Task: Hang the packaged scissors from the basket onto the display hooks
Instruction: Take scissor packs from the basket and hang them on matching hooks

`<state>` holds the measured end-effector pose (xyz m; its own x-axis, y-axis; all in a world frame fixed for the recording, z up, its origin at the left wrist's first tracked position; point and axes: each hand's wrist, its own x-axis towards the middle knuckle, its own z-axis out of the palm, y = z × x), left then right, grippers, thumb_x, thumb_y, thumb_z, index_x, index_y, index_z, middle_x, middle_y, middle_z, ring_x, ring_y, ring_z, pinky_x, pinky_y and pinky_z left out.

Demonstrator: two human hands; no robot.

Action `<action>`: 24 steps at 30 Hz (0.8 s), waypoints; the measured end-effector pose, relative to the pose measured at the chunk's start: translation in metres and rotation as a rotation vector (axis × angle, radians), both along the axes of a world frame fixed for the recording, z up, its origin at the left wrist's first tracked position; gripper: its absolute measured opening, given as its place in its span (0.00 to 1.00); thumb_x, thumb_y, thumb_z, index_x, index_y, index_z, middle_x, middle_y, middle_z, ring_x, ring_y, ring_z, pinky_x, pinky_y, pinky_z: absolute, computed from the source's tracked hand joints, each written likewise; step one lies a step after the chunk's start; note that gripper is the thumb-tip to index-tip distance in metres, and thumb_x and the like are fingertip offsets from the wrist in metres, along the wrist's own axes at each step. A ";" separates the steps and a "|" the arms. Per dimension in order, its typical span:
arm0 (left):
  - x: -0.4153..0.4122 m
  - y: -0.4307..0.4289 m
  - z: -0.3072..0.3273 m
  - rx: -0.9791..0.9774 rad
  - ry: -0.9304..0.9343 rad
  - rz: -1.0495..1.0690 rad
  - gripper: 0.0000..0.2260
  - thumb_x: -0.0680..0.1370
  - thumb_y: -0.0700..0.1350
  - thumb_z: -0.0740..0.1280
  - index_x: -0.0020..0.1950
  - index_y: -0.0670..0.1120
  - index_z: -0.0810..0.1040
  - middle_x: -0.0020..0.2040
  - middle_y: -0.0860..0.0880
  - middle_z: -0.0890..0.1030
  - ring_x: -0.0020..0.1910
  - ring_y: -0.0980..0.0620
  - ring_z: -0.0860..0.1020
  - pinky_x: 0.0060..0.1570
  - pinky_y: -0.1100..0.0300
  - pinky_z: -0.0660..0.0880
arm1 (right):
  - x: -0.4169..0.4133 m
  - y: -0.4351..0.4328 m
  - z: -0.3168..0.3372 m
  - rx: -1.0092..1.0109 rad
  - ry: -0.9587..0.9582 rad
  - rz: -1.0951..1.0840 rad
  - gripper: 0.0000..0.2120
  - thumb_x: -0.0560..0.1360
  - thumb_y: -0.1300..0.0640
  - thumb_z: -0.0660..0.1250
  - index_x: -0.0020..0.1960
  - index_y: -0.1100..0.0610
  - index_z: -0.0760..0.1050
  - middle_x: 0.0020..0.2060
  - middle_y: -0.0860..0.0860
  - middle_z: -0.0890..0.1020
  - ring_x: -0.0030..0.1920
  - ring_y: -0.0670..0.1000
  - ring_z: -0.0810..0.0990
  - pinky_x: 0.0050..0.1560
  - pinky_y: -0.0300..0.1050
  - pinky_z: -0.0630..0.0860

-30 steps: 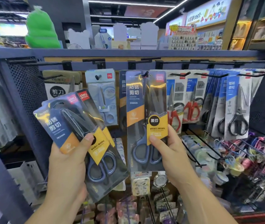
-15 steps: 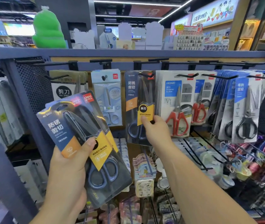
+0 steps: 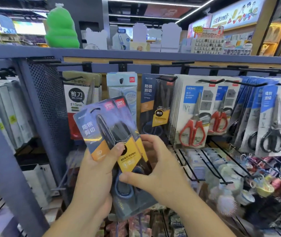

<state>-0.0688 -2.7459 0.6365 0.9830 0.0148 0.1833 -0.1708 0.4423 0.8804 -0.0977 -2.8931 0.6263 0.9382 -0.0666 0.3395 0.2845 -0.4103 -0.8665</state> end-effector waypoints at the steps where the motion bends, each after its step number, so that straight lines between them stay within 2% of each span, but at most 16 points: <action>1: 0.000 -0.003 0.000 -0.002 0.002 -0.012 0.15 0.78 0.37 0.71 0.63 0.49 0.82 0.54 0.50 0.89 0.51 0.54 0.87 0.43 0.62 0.83 | 0.000 0.001 -0.003 -0.007 -0.021 -0.026 0.36 0.62 0.43 0.85 0.66 0.37 0.72 0.59 0.37 0.82 0.60 0.42 0.82 0.61 0.46 0.79; 5: -0.002 -0.009 0.001 -0.044 0.055 -0.075 0.21 0.73 0.48 0.73 0.66 0.48 0.81 0.57 0.49 0.88 0.58 0.49 0.86 0.59 0.47 0.80 | -0.002 0.001 -0.009 0.066 -0.101 -0.083 0.35 0.68 0.47 0.83 0.71 0.42 0.73 0.61 0.39 0.82 0.63 0.43 0.81 0.63 0.46 0.78; 6: -0.001 -0.010 0.001 -0.071 0.076 -0.074 0.19 0.75 0.50 0.72 0.65 0.48 0.81 0.57 0.49 0.88 0.59 0.50 0.86 0.59 0.48 0.80 | -0.003 0.000 -0.008 0.091 -0.115 -0.090 0.31 0.70 0.50 0.82 0.70 0.43 0.74 0.59 0.38 0.83 0.61 0.42 0.82 0.61 0.43 0.79; 8: -0.001 -0.011 0.000 -0.103 0.112 -0.083 0.12 0.83 0.52 0.66 0.63 0.50 0.83 0.56 0.51 0.88 0.55 0.55 0.86 0.51 0.55 0.81 | -0.005 -0.001 -0.006 0.151 -0.139 -0.118 0.20 0.74 0.55 0.79 0.62 0.43 0.78 0.52 0.40 0.86 0.53 0.42 0.84 0.54 0.39 0.80; 9: -0.002 -0.012 0.000 -0.111 0.132 -0.101 0.12 0.85 0.52 0.64 0.62 0.52 0.83 0.56 0.52 0.88 0.55 0.55 0.86 0.49 0.54 0.80 | -0.005 -0.001 -0.005 0.185 -0.148 -0.141 0.15 0.75 0.56 0.78 0.58 0.45 0.78 0.48 0.41 0.86 0.49 0.42 0.84 0.50 0.37 0.79; 11: -0.006 -0.013 -0.001 -0.071 0.143 -0.126 0.10 0.86 0.49 0.64 0.63 0.54 0.83 0.57 0.53 0.88 0.56 0.55 0.86 0.51 0.51 0.79 | -0.005 -0.002 -0.003 0.279 -0.168 -0.185 0.11 0.76 0.56 0.76 0.55 0.49 0.76 0.45 0.45 0.86 0.44 0.44 0.83 0.46 0.35 0.78; 14: -0.011 -0.013 0.000 -0.014 0.113 -0.180 0.14 0.85 0.40 0.65 0.66 0.54 0.81 0.58 0.52 0.88 0.57 0.51 0.86 0.55 0.47 0.79 | -0.006 -0.001 -0.001 0.383 -0.164 -0.209 0.10 0.77 0.56 0.75 0.54 0.52 0.75 0.44 0.48 0.85 0.44 0.46 0.83 0.46 0.36 0.78; 18: -0.007 -0.012 0.000 -0.002 0.113 -0.195 0.15 0.84 0.38 0.65 0.66 0.53 0.81 0.60 0.49 0.87 0.60 0.46 0.86 0.60 0.44 0.79 | -0.007 -0.002 -0.001 0.454 -0.115 -0.157 0.09 0.78 0.57 0.74 0.54 0.54 0.75 0.45 0.52 0.84 0.43 0.47 0.82 0.41 0.38 0.79; 21: -0.008 -0.015 -0.001 -0.016 0.144 -0.176 0.13 0.85 0.40 0.64 0.64 0.54 0.82 0.57 0.49 0.88 0.56 0.46 0.87 0.55 0.44 0.80 | -0.009 -0.006 -0.002 0.457 -0.105 -0.116 0.10 0.78 0.57 0.73 0.55 0.55 0.74 0.46 0.51 0.84 0.44 0.45 0.81 0.42 0.37 0.79; 24: -0.008 -0.017 -0.002 -0.012 0.136 -0.161 0.12 0.85 0.40 0.64 0.65 0.52 0.82 0.56 0.47 0.88 0.55 0.45 0.87 0.51 0.46 0.81 | -0.011 -0.013 -0.004 0.428 -0.131 -0.086 0.12 0.78 0.53 0.74 0.56 0.54 0.74 0.47 0.47 0.85 0.48 0.44 0.83 0.50 0.38 0.79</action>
<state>-0.0763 -2.7629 0.6347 0.9884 -0.1434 0.0491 0.0236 0.4651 0.8849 -0.1084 -2.9064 0.6224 0.8739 -0.3025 0.3805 0.3840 -0.0504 -0.9220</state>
